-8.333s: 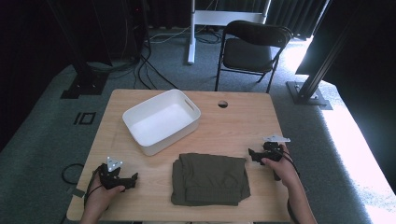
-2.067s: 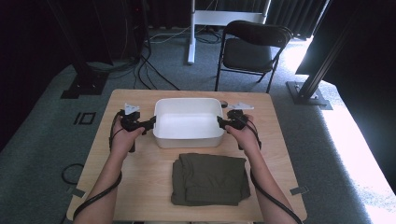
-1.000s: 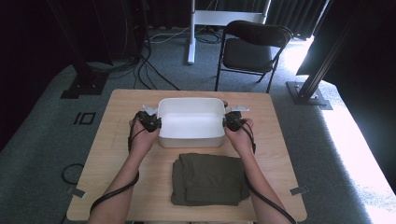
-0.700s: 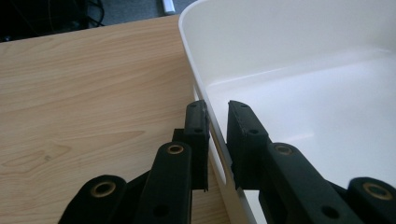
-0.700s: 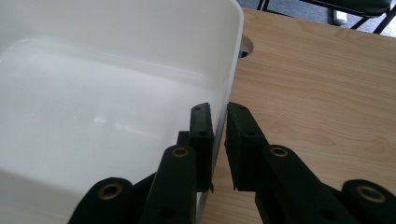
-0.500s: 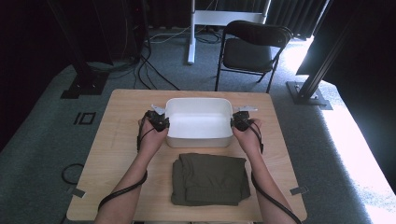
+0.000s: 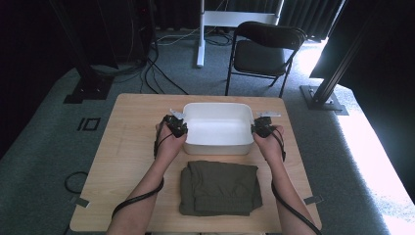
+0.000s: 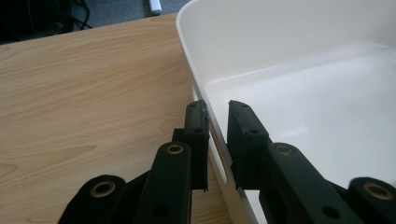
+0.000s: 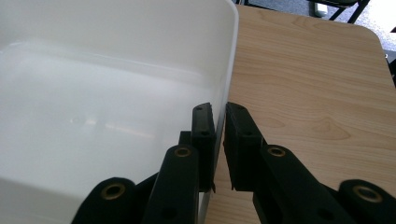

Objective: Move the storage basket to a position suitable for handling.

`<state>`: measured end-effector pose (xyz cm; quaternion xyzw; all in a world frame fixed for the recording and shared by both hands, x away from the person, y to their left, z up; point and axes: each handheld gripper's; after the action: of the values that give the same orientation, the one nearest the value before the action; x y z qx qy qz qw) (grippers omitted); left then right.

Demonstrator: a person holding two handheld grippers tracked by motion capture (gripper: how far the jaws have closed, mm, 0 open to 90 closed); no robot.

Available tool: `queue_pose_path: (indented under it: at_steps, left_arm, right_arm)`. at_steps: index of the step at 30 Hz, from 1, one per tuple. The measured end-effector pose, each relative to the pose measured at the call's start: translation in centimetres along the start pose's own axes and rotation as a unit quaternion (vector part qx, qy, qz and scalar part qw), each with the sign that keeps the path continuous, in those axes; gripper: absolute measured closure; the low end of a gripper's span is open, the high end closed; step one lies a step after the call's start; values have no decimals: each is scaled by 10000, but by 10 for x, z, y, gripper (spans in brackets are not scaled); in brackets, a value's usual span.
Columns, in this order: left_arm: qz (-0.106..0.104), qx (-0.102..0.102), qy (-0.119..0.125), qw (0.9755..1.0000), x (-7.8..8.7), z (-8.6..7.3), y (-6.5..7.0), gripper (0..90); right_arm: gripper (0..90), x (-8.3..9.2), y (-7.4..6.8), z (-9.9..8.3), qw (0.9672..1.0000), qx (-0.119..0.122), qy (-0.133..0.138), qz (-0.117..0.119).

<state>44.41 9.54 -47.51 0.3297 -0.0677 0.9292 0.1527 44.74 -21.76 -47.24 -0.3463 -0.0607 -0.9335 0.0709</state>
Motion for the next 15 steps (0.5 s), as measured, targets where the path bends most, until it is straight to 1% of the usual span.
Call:
queue_pose_path:
  at_steps: [6, 10, 11, 15]
  left_arm:
    - [-34, -59, -15, 10000, -4, 4, 10, 798]
    - [-48, -83, -6, 10000, -5, 5, 13, 798]
    - [-63, -89, -13, 9999, -6, 6, 16, 798]
    - [-83, -125, -19, 9999, -8, 8, 20, 797]
  right_arm:
    - [827, 2, 11, -3, 10000, -54, 17, -32]
    - [827, 3, 16, -4, 10000, -86, 16, -40]
    - [827, 3, 18, -5, 10000, -82, 9, -45]
    - [827, 4, 23, -6, 9999, -108, 15, -67]
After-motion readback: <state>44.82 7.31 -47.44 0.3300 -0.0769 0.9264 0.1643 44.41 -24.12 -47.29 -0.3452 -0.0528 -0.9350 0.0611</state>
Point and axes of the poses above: each handheld gripper's, and its own axes: x roughly backward along the jaws, z roughly out of its top, y roughly to its right, and after that the axes turned 3 degrees about -z, right-handed
